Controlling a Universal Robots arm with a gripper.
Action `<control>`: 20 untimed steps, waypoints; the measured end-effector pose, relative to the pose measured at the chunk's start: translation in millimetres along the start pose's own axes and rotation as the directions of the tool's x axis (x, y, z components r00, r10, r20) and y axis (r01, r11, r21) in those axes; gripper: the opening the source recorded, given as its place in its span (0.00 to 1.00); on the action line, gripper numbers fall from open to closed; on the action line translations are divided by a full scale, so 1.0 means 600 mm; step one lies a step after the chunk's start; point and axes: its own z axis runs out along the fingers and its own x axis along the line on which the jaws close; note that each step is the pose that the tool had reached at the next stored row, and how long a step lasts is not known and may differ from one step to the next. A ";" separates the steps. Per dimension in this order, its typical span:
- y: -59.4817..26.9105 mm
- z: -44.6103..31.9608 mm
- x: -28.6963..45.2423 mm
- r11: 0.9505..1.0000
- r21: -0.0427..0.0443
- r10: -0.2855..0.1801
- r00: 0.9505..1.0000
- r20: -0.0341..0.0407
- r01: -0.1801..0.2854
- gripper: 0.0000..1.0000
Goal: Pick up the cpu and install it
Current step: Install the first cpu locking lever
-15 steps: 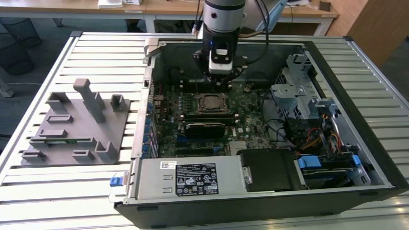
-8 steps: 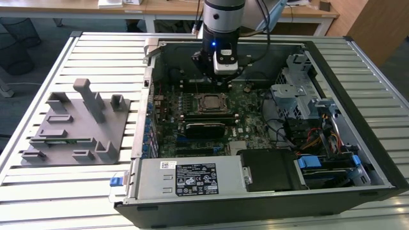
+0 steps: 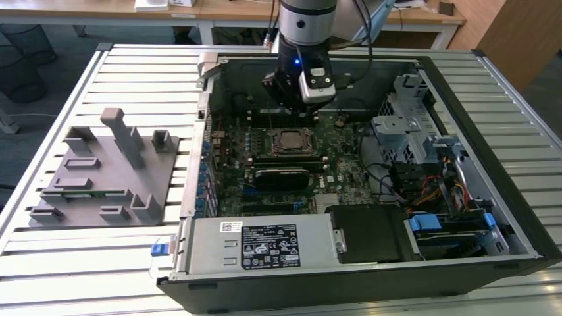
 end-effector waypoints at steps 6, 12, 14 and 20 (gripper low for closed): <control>0.000 0.002 0.000 0.994 -0.001 -0.109 0.994 0.001 0.109 0.11; -0.004 0.003 0.010 0.984 -0.002 -0.179 0.984 0.002 0.179 0.11; -0.009 0.003 0.023 0.984 -0.002 -0.179 0.984 0.002 0.179 0.11; -0.024 0.002 0.063 0.983 -0.002 -0.181 0.983 0.003 0.181 0.11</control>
